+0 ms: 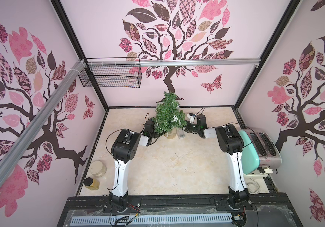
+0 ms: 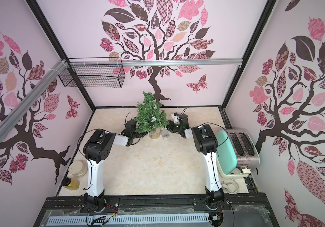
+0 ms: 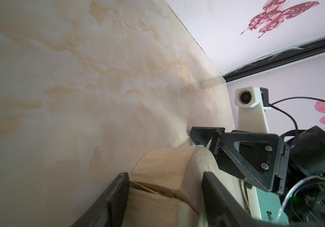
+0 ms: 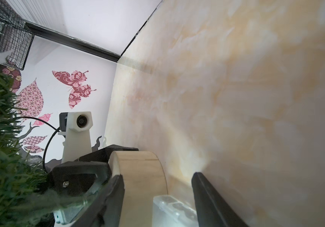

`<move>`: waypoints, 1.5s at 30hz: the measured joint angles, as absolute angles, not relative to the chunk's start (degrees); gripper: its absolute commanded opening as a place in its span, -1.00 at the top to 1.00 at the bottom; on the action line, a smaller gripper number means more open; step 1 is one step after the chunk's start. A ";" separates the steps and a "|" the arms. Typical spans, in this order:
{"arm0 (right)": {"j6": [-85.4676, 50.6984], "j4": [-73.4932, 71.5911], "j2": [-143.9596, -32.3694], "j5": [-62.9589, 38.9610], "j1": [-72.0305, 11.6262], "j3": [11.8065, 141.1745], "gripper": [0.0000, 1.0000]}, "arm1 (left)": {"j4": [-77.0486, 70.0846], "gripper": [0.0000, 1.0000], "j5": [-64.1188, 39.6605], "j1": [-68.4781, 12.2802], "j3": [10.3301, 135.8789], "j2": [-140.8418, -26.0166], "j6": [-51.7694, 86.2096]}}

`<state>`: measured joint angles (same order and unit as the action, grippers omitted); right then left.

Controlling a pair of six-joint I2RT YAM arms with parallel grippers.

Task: Remove string lights from the small christmas tree
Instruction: Move the christmas tree to the center of the board.

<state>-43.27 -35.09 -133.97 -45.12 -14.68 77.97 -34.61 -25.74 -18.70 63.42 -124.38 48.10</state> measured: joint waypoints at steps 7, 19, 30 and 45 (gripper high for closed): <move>-43.05 -38.20 -131.50 -43.51 -15.79 72.82 -0.17 | -36.49 -0.26 -24.25 -19.92 58.98 -121.82 48.36; -43.99 -45.50 -124.70 -39.81 -17.43 59.24 -0.13 | -39.70 -0.25 -20.43 -23.51 49.65 -116.14 49.71; -43.92 -51.20 -114.91 -35.44 -18.94 42.22 -0.11 | -36.67 -0.24 -15.68 -31.40 40.49 -107.28 48.95; -45.12 -47.75 -105.12 -29.69 -22.76 34.17 -0.39 | -24.71 -0.41 -8.05 -35.57 33.23 -94.32 49.78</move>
